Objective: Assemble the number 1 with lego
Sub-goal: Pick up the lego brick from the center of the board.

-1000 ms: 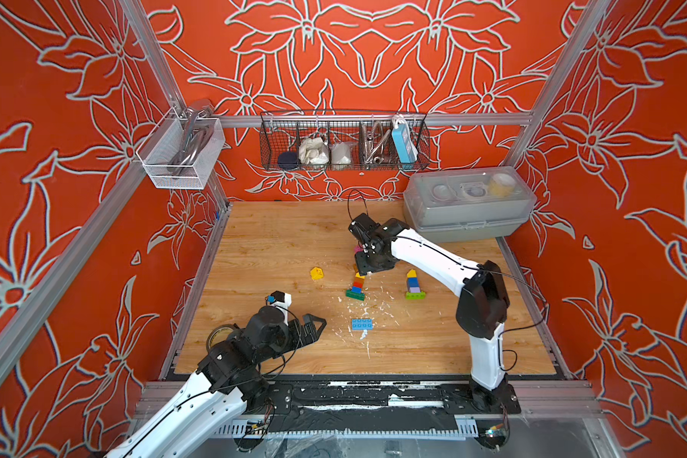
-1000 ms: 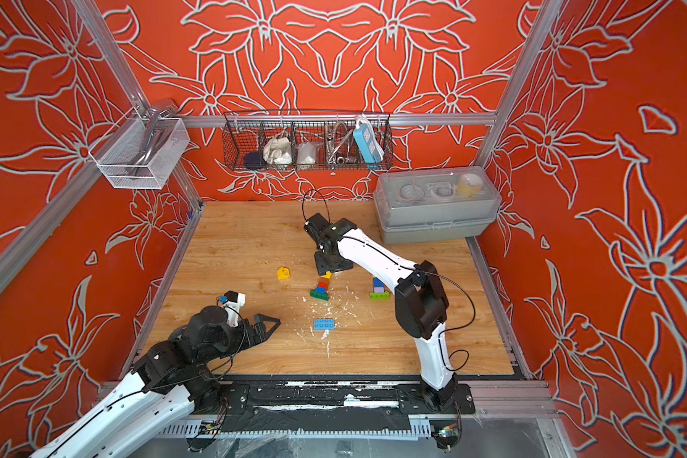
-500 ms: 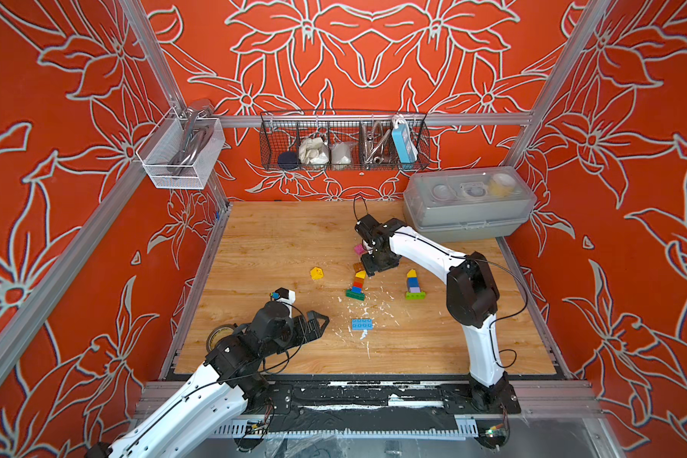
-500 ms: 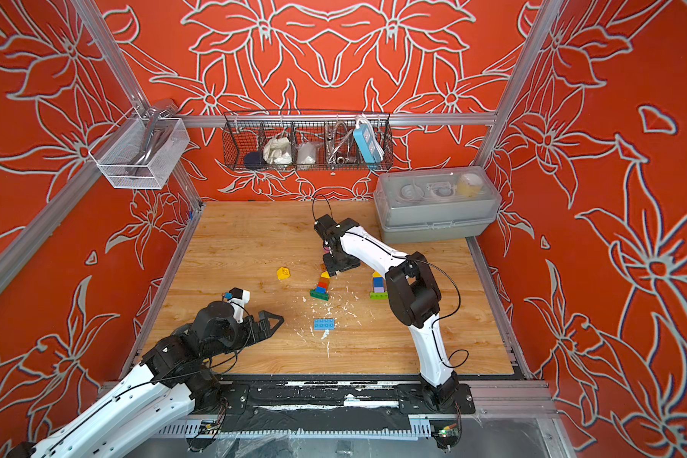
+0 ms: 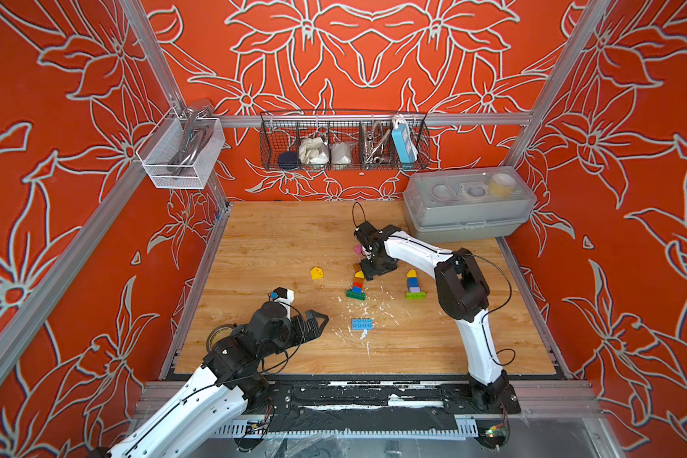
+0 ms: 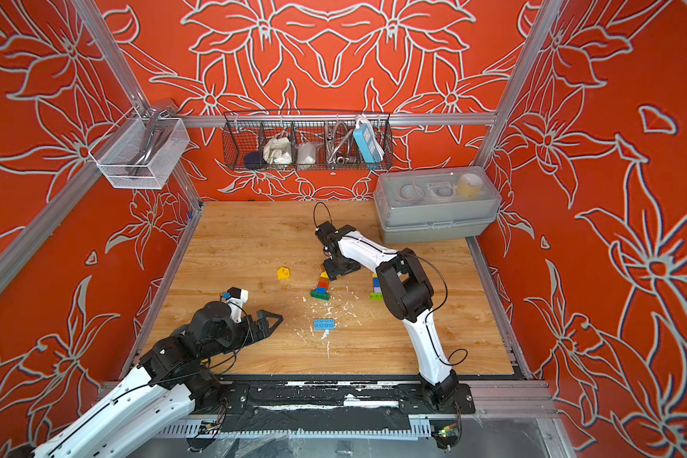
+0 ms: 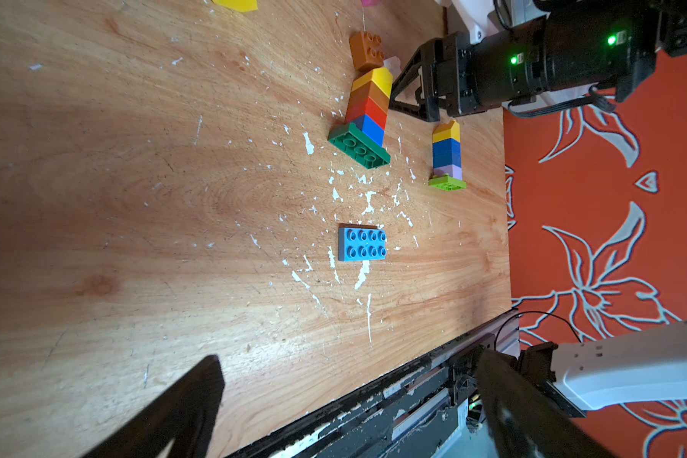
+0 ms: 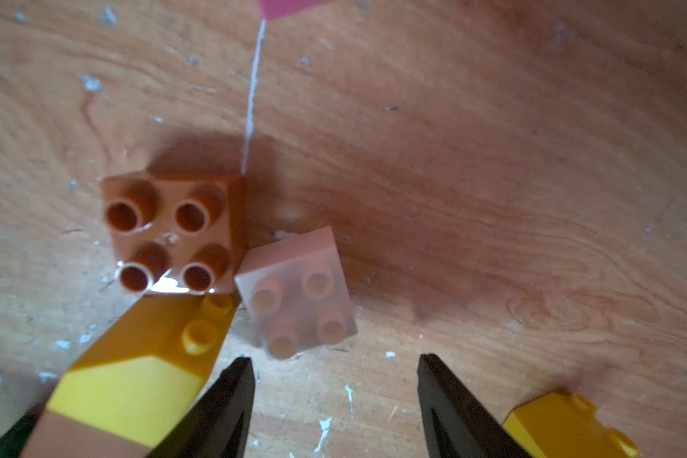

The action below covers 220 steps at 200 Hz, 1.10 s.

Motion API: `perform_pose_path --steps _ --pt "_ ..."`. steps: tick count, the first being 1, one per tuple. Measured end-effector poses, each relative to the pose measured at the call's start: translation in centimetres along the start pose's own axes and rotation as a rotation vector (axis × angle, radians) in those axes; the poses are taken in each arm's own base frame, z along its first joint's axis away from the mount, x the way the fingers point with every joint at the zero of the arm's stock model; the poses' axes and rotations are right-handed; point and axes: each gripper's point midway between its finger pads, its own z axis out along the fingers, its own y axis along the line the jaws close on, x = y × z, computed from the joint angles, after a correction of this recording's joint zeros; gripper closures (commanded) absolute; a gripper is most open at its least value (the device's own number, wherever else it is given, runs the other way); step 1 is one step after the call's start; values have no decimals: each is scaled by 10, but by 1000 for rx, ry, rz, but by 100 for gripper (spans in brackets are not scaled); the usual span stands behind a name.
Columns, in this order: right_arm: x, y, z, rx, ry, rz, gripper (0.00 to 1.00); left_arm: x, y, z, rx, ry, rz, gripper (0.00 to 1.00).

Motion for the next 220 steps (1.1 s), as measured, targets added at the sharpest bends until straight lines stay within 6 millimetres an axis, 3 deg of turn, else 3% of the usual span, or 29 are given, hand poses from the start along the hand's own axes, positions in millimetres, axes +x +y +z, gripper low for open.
perform_pose_path --steps 47,138,173,200,220 --pt "-5 -10 10 -2 1 30 30 -1 -1 0 6 -1 -4 0" --pt "-22 0 13 -45 -26 35 30 -3 -1 2 7 0 -11 0" --pt "-34 -2 15 -31 -40 31 41 -3 -1 2 7 -1 -14 0" --pt "-32 -4 15 -19 -33 44 57 -3 -2 2 10 2 -14 0" --pt "-31 -5 15 -16 -28 73 61 -3 -2 2 12 4 -15 0"
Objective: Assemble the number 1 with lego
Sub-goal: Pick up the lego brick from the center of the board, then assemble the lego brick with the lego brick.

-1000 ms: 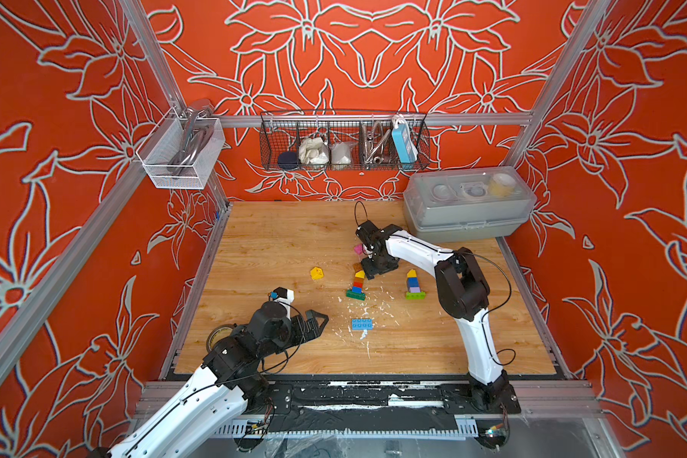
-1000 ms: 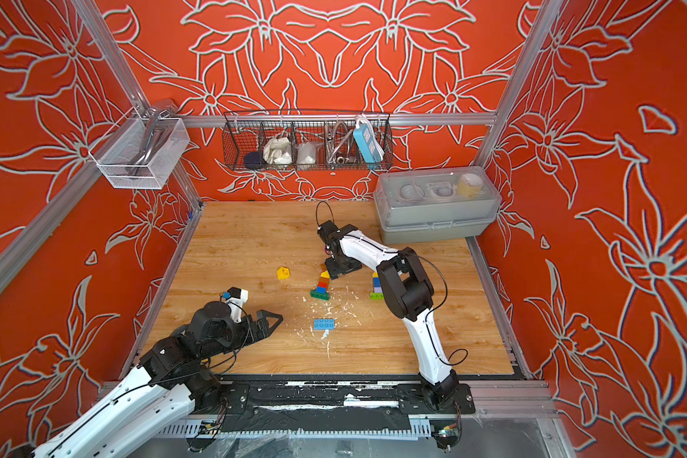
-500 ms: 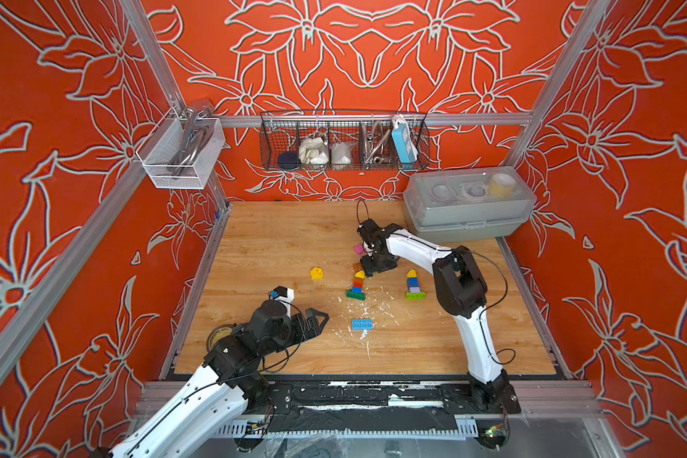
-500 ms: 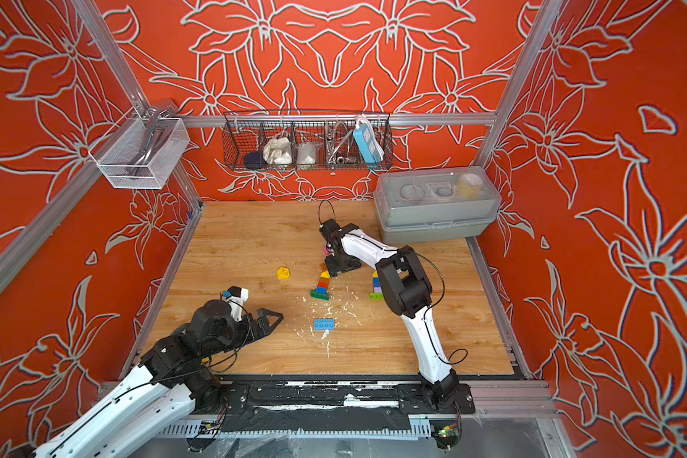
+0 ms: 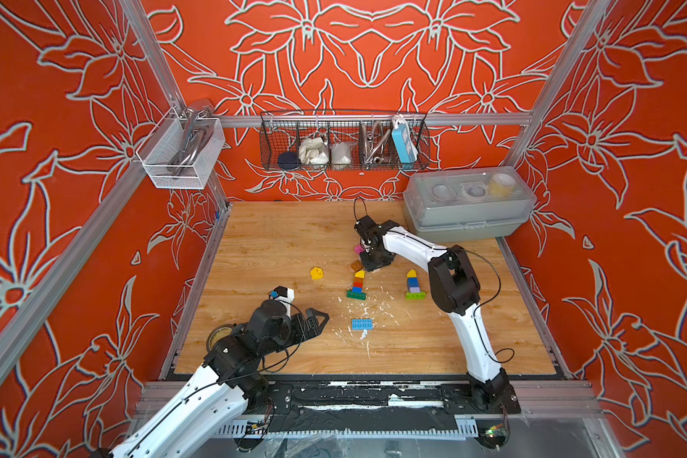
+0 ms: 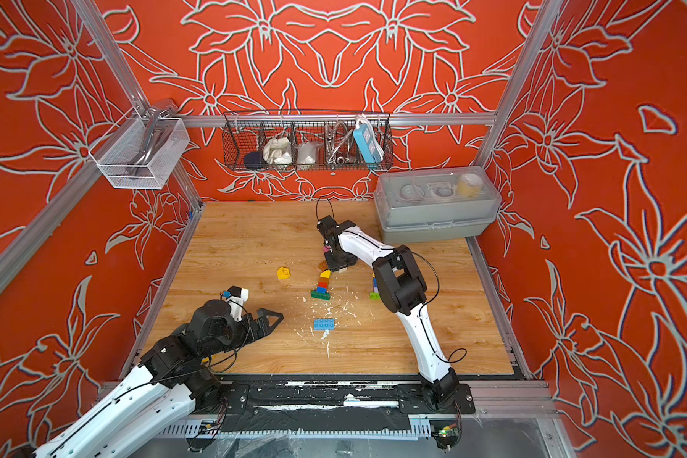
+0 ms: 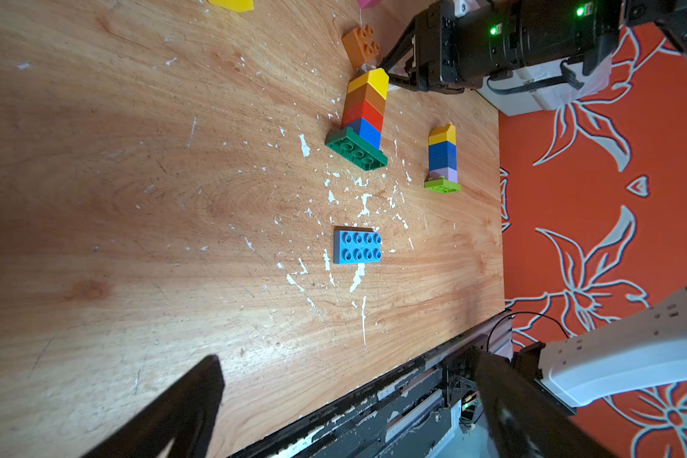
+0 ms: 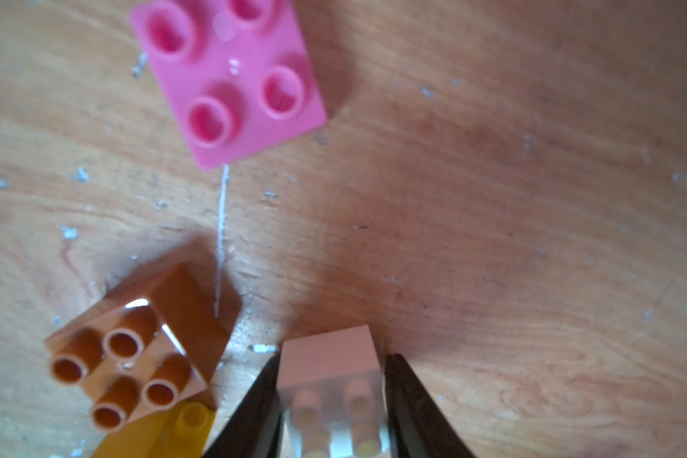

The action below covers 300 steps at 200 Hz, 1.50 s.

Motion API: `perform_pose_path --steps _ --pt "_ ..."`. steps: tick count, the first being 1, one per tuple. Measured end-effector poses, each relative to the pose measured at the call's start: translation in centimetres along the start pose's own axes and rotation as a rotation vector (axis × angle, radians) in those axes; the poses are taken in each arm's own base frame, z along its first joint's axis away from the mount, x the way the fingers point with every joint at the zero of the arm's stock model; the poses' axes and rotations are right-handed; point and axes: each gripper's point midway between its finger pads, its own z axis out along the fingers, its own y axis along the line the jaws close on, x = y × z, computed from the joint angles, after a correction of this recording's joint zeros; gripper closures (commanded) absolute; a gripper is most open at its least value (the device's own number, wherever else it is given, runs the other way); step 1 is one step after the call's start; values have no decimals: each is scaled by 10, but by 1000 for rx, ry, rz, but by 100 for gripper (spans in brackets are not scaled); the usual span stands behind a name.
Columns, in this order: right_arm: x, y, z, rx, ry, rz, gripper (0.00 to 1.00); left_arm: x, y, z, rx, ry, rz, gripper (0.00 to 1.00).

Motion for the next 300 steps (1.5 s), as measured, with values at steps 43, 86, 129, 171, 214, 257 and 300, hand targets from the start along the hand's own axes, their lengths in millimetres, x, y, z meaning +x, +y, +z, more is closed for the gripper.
perform_pose_path --steps 43,86,129,171,214,257,300 --pt "10 -4 -1 4 17 116 81 -1 0 0 0 -2 -2 0" --pt "45 -11 -17 17 54 256 90 -1 0 0 1 -3 -2 0" --pt "78 0 -79 -23 -35 349 94 -2 -1 -2 10 -10 -1 0" --pt "116 45 -106 -46 -82 320 96 -2 -3 -6 23 -22 -1 0" --pt "165 73 -82 -32 -29 292 100 -3 -2 -14 39 -53 -14 0" --pt "174 97 -85 -60 -44 272 100 -2 3 -18 31 -58 -27 0" --pt "169 112 -85 -73 -61 267 100 -2 3 -19 32 -60 -31 0"
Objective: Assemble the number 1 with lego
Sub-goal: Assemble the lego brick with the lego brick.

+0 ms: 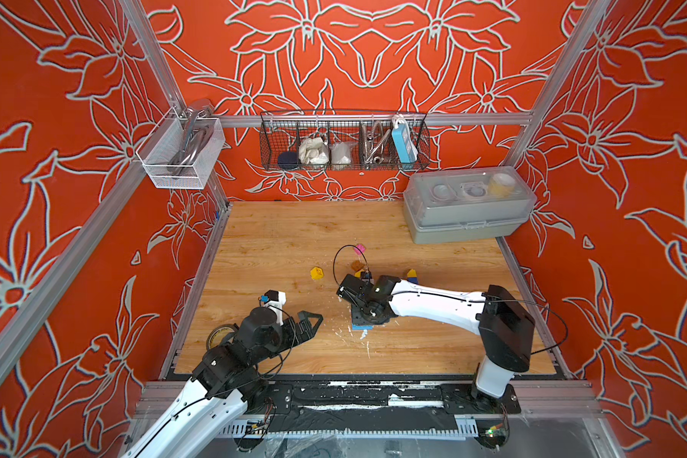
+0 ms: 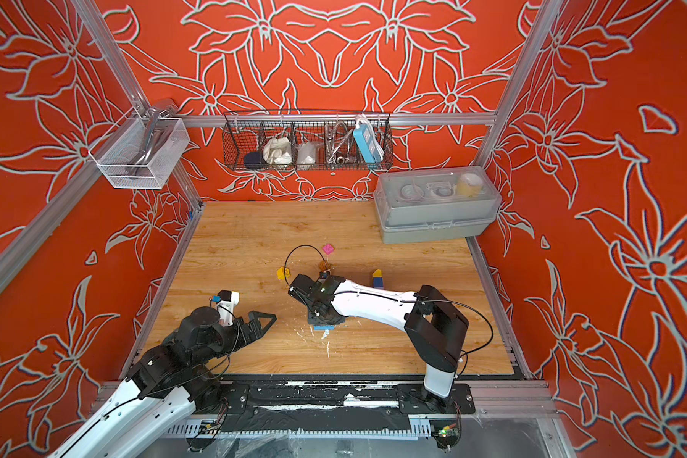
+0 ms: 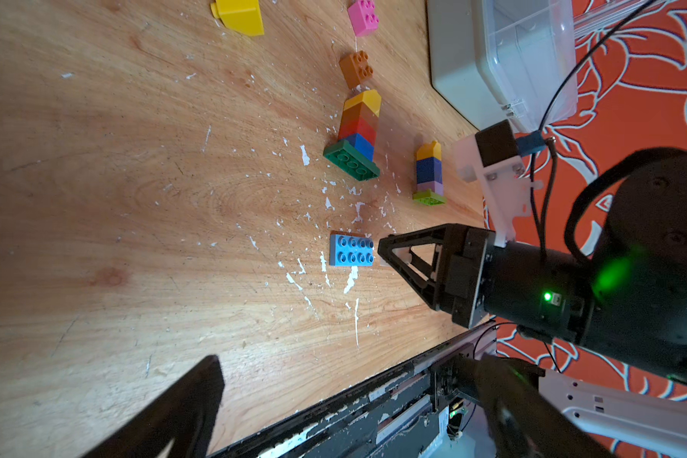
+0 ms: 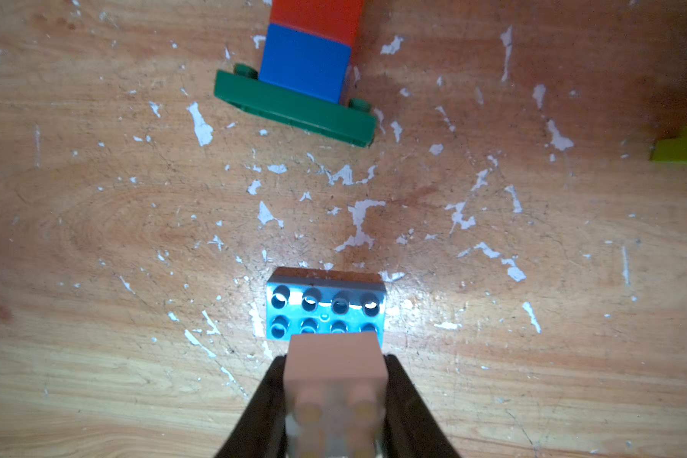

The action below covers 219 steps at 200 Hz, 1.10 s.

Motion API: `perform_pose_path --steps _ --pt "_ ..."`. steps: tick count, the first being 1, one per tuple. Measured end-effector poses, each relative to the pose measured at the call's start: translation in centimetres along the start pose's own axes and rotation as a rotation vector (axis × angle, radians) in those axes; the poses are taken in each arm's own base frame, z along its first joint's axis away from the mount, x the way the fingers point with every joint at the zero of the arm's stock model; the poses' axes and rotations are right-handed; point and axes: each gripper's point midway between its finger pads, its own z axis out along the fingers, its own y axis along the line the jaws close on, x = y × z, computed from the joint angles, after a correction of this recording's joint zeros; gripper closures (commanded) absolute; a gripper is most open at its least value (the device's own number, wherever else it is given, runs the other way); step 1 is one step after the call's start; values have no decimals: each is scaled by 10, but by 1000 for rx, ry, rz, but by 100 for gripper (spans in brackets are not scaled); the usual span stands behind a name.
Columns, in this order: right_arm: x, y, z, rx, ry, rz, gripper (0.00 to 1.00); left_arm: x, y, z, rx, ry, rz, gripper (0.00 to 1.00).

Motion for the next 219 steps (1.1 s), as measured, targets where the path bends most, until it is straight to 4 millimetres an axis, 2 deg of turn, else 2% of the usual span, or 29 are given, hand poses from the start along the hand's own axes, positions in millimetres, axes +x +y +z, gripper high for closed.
perform_pose_path --steps 69,219 --pt "5 1 22 39 29 -9 100 0 0 0 0 0 0 0" --pt "13 5 31 56 52 -26 100 1 2 1 -6 4 -1 0"
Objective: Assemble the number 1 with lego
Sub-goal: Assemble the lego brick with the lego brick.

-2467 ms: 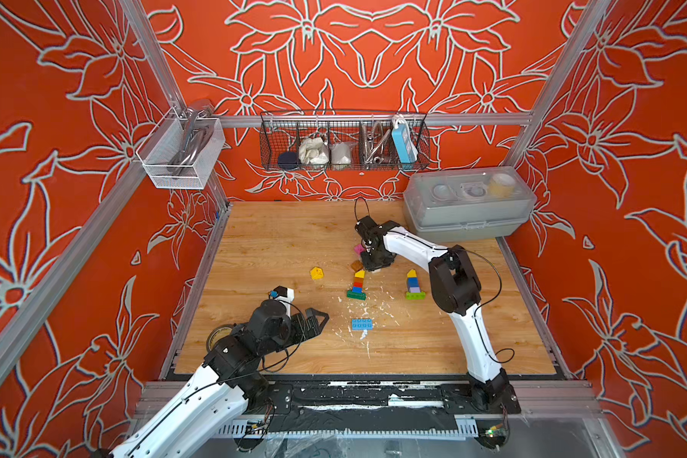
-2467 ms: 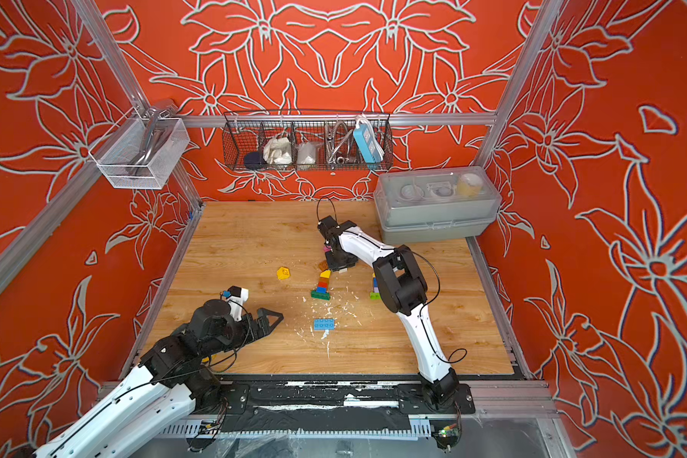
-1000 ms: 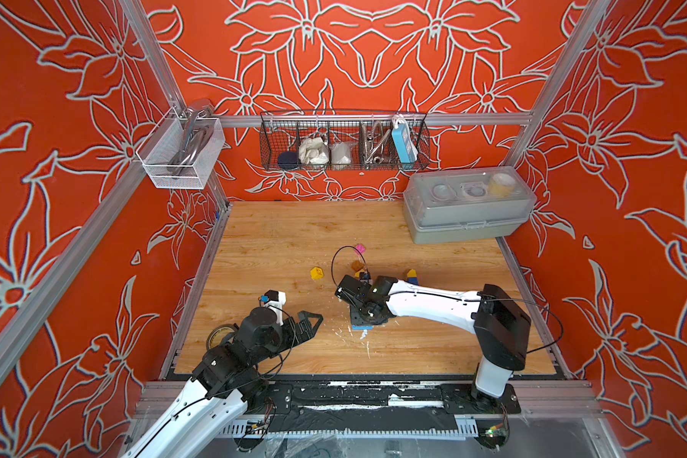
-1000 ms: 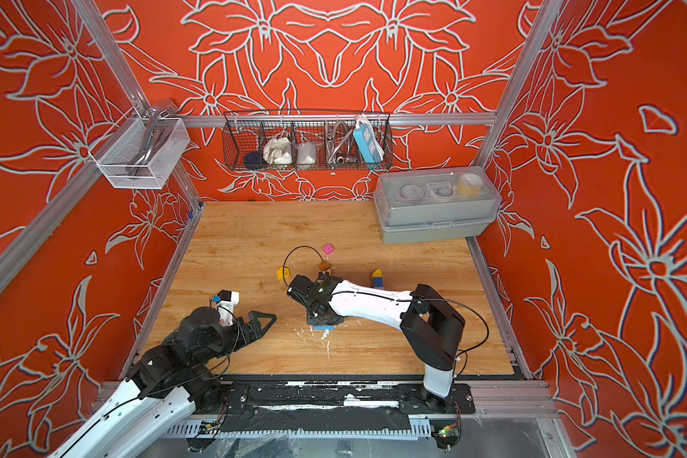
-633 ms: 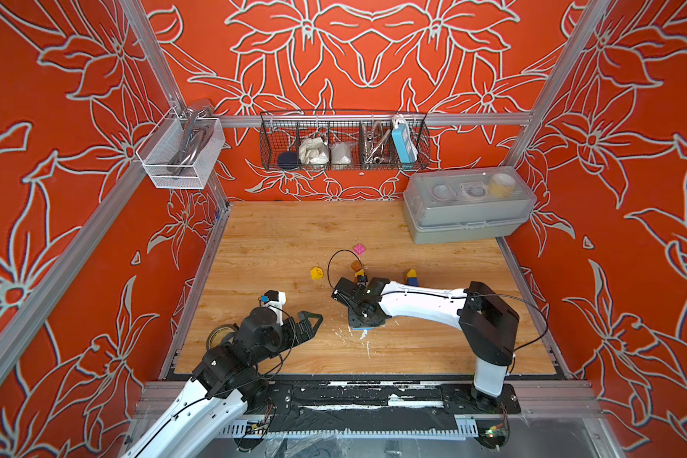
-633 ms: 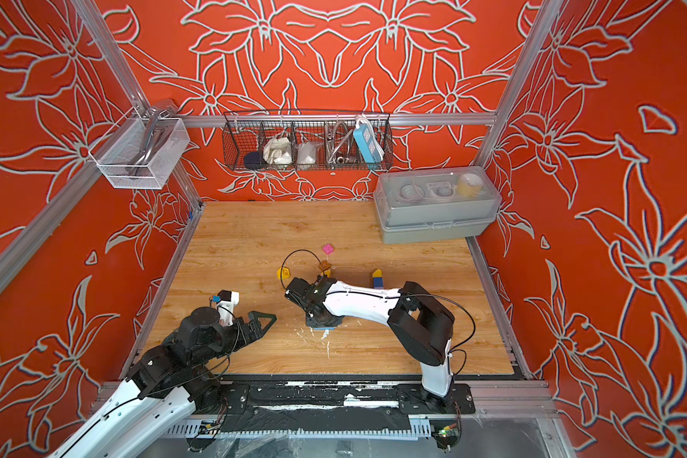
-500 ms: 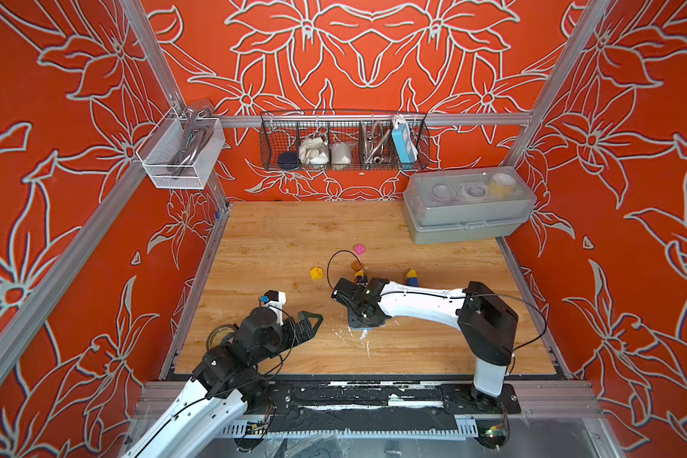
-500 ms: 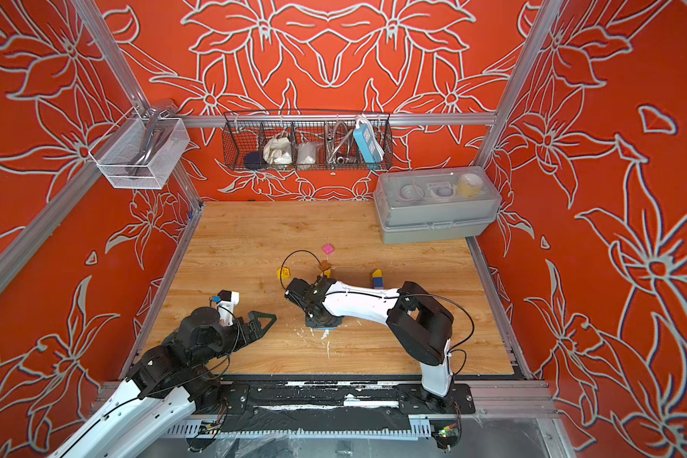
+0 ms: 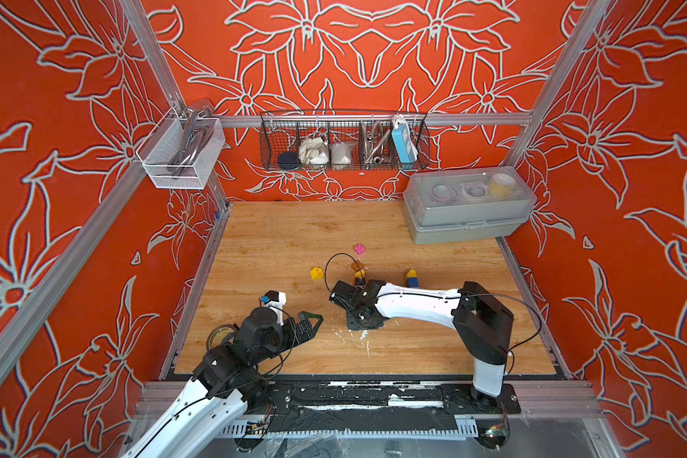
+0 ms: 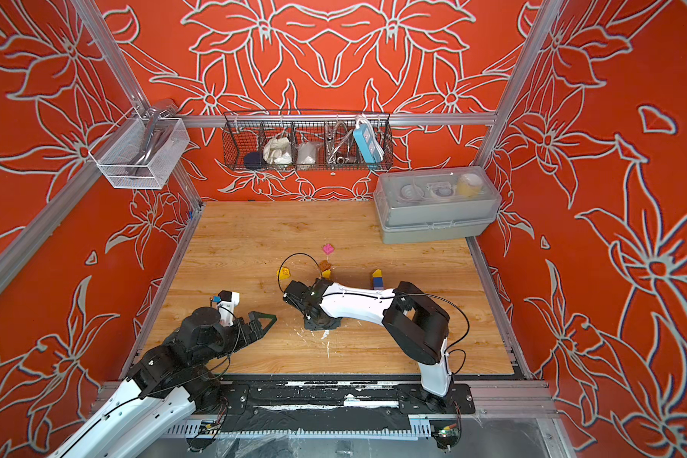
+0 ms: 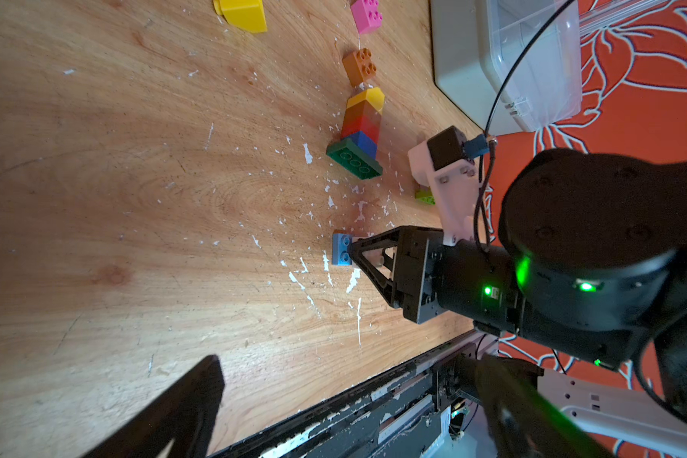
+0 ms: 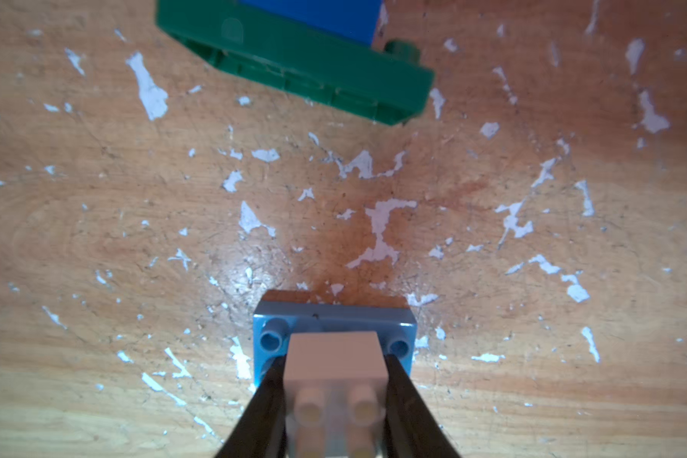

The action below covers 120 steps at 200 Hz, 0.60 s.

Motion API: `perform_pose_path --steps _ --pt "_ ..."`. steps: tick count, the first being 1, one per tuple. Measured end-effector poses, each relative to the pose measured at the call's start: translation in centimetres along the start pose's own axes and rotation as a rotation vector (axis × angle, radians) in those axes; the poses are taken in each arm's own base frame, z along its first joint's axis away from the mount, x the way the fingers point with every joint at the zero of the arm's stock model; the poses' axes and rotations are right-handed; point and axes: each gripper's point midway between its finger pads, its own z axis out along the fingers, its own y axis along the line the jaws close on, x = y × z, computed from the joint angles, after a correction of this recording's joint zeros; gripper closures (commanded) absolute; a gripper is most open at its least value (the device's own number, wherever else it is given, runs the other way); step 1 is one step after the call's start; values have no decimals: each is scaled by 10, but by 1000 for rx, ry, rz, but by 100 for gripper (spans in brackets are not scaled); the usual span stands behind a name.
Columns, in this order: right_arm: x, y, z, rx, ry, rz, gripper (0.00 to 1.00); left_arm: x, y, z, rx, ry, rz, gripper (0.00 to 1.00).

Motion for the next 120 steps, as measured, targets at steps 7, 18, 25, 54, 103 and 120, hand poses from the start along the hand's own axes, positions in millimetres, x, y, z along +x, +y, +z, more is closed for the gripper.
perform_pose_path --steps 7,18,25,54,103,120 --pt "0 0 0 3 0 0 100 0 0 0 0 0 0 0" --pt "-1 0 1 9 1 -1 100 0 0 0 0 0 0 0" --pt "-1 0 1 12 2 -2 100 0 0 0 0 0 0 0" --pt "-4 2 3 22 -3 -3 100 0 0 0 0 0 0 0" --pt "-5 2 3 36 5 -3 100 0 0 0 0 0 0 0" --pt "-7 2 4 56 15 -5 100 0 0 0 0 0 0 0"
